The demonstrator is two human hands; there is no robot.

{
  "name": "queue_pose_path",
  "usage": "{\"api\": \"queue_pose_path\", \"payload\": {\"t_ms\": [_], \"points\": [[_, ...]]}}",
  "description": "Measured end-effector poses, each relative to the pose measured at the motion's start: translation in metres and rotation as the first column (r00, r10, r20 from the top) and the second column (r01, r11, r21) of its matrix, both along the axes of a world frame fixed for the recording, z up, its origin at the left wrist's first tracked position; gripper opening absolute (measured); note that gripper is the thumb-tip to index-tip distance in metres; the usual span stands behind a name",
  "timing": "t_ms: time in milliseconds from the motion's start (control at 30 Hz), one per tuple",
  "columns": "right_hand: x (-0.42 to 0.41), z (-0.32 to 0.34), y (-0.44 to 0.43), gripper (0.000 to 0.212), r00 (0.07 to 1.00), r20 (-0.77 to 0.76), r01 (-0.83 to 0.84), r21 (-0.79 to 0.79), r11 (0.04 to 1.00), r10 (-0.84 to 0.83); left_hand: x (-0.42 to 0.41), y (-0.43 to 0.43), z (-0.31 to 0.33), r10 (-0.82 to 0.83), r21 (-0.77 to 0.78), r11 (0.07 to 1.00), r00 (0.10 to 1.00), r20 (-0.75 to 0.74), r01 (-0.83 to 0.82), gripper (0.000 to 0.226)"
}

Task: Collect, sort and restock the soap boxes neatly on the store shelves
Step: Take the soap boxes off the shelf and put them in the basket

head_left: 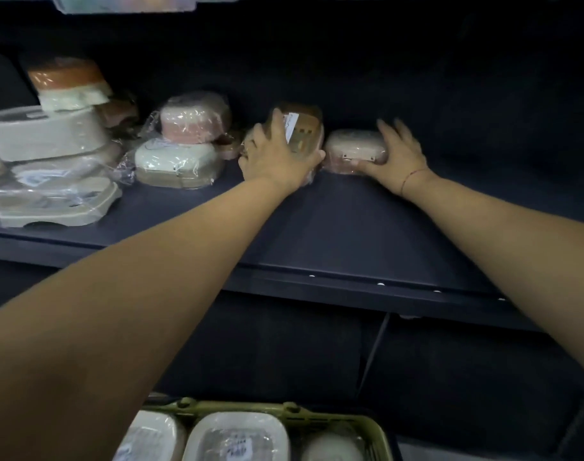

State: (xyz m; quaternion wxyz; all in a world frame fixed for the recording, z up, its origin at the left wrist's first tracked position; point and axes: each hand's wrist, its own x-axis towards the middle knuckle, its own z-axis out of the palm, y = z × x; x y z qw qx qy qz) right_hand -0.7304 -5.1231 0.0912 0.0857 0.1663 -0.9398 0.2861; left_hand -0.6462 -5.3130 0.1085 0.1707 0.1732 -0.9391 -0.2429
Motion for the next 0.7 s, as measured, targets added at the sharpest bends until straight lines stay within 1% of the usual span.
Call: {"api": "queue_pose_path", "payload": {"t_ms": [67, 133, 200, 267, 333, 433, 500, 567, 633, 700], "points": [[-0.003, -0.005, 0.002, 0.085, 0.999, 0.012, -0.049, 0.009, 0.999, 0.049, -0.003, -0.002, -0.005, 0.006, 0.013, 1.000, 1.000, -0.018, -0.006, 0.109], [0.001, -0.006, 0.004, 0.076, 0.998, -0.036, -0.048, 0.025, 0.999, 0.049, -0.002, -0.005, -0.008, 0.005, 0.037, 0.999, 0.999, -0.053, -0.003, 0.111], [0.011, -0.001, 0.005, 0.065, 0.993, -0.116, -0.009, 0.074, 0.997, 0.017, 0.007, -0.009, -0.009, -0.009, 0.063, 0.998, 0.995, -0.098, 0.015, 0.106], [0.024, 0.003, 0.009, 0.060, 0.986, -0.167, 0.010, 0.103, 0.995, 0.008, 0.025, -0.012, -0.007, -0.056, 0.108, 0.992, 0.989, -0.137, 0.071, 0.100], [0.038, 0.004, 0.017, 0.062, 0.990, -0.138, -0.028, 0.059, 0.998, 0.036, 0.057, -0.014, -0.004, -0.124, 0.156, 0.976, 0.976, -0.180, 0.153, 0.096], [0.065, 0.007, 0.032, 0.065, 0.991, 0.012, -0.133, -0.092, 0.987, 0.135, 0.127, -0.018, 0.004, -0.211, 0.197, 0.946, 0.949, -0.235, 0.259, 0.092], [0.091, 0.012, 0.039, 0.065, 0.983, 0.068, -0.163, -0.101, 0.981, 0.171, 0.182, -0.021, 0.007, -0.251, 0.201, 0.933, 0.942, -0.224, 0.297, 0.090], [0.125, 0.016, 0.044, 0.065, 0.977, 0.076, -0.191, -0.092, 0.977, 0.199, 0.238, -0.030, 0.005, -0.285, 0.198, 0.926, 0.939, -0.195, 0.322, 0.092], [0.167, 0.018, 0.046, 0.064, 0.967, 0.086, -0.229, -0.110, 0.967, 0.238, 0.290, -0.042, -0.002, -0.325, 0.228, 0.909, 0.935, -0.139, 0.350, 0.094], [0.214, 0.020, 0.049, 0.071, 0.952, 0.101, -0.276, -0.137, 0.951, 0.290, 0.332, -0.059, -0.016, -0.365, 0.272, 0.891, 0.930, -0.046, 0.364, 0.093]]}}
